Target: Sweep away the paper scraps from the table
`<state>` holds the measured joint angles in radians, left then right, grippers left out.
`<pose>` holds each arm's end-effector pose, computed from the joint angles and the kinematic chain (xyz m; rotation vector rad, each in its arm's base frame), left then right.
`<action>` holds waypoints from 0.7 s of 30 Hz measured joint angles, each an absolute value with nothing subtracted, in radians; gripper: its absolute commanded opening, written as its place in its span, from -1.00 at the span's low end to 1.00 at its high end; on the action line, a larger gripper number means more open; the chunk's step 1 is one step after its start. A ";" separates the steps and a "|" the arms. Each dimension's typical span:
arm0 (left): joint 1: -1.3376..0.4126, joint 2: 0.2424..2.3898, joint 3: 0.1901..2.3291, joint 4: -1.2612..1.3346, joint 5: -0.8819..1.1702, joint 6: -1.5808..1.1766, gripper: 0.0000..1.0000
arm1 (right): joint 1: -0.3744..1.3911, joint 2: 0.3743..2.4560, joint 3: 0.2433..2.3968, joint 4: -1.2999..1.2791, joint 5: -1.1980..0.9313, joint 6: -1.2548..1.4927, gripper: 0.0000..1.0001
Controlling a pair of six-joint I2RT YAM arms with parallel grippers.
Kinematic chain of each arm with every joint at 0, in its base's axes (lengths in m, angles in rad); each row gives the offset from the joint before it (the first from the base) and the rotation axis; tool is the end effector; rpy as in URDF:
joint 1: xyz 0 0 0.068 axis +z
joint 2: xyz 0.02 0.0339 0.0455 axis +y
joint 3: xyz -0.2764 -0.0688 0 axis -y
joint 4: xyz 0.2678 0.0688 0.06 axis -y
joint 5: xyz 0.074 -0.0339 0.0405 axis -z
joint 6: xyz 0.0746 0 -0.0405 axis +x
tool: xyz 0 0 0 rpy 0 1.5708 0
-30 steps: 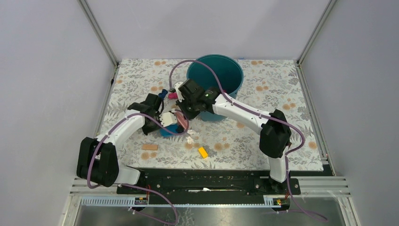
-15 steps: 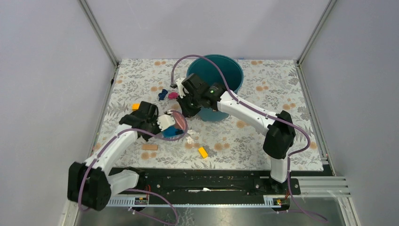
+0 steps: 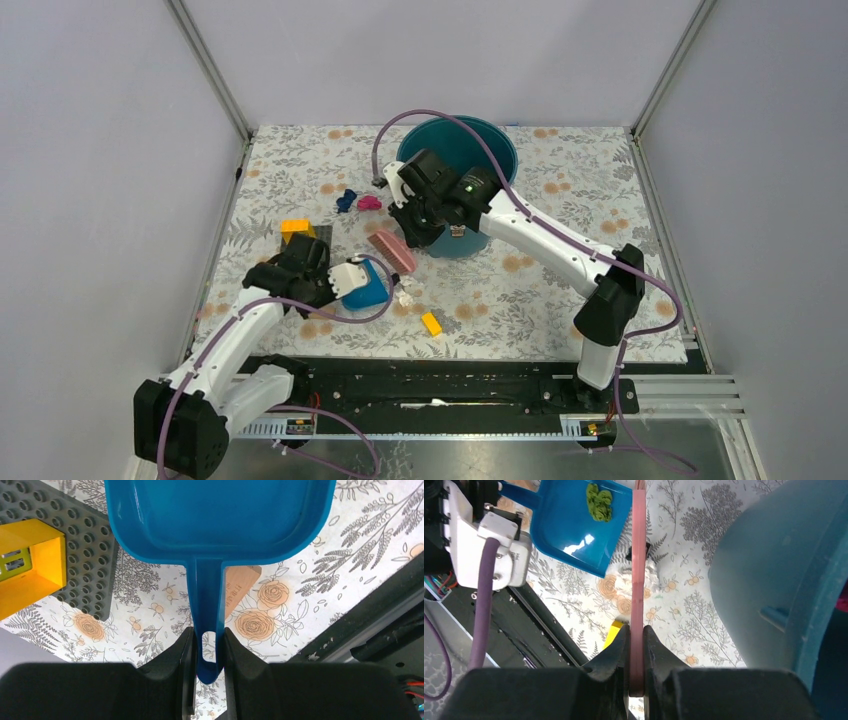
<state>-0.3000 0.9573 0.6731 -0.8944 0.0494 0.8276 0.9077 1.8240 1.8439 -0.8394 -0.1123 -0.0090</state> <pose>0.1819 -0.0601 0.1848 1.4806 2.3166 0.0768 0.2747 0.3652 0.3381 -1.1358 2.1790 0.5452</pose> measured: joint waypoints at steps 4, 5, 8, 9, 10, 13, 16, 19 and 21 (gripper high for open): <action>-0.300 0.979 0.675 -0.933 0.045 0.871 -1.00 | 0.908 1.823 1.849 -0.877 -0.061 -0.022 -1.00; -0.300 0.992 0.678 -0.950 0.041 0.886 -1.00 | 0.908 1.823 1.848 -0.886 -0.037 -0.028 -1.00; -0.300 1.024 0.699 -0.999 0.031 0.928 -1.00 | 0.908 1.821 1.829 -0.895 0.023 -0.038 -1.00; -0.302 1.028 0.706 -1.009 0.031 0.941 -1.00 | 0.908 1.821 1.819 -0.898 0.040 -0.040 -1.00; -0.305 1.030 0.710 -1.016 0.030 0.949 -1.00 | 0.910 1.821 1.806 -0.902 0.057 -0.041 -1.00; -0.319 1.050 0.723 -1.034 0.031 0.971 -1.00 | 0.917 1.821 1.780 -0.919 0.091 -0.038 -1.00; -0.333 1.100 0.736 -1.033 0.030 0.969 -1.00 | 0.932 1.831 1.779 -0.931 0.102 -0.024 -1.00; -0.346 1.151 0.756 -1.020 0.030 0.960 -1.00 | 0.949 1.854 1.779 -0.932 0.089 0.006 -1.00; -0.357 1.176 0.765 -1.005 0.030 0.955 -1.00 | 0.953 1.875 1.779 -0.934 0.059 0.027 -1.00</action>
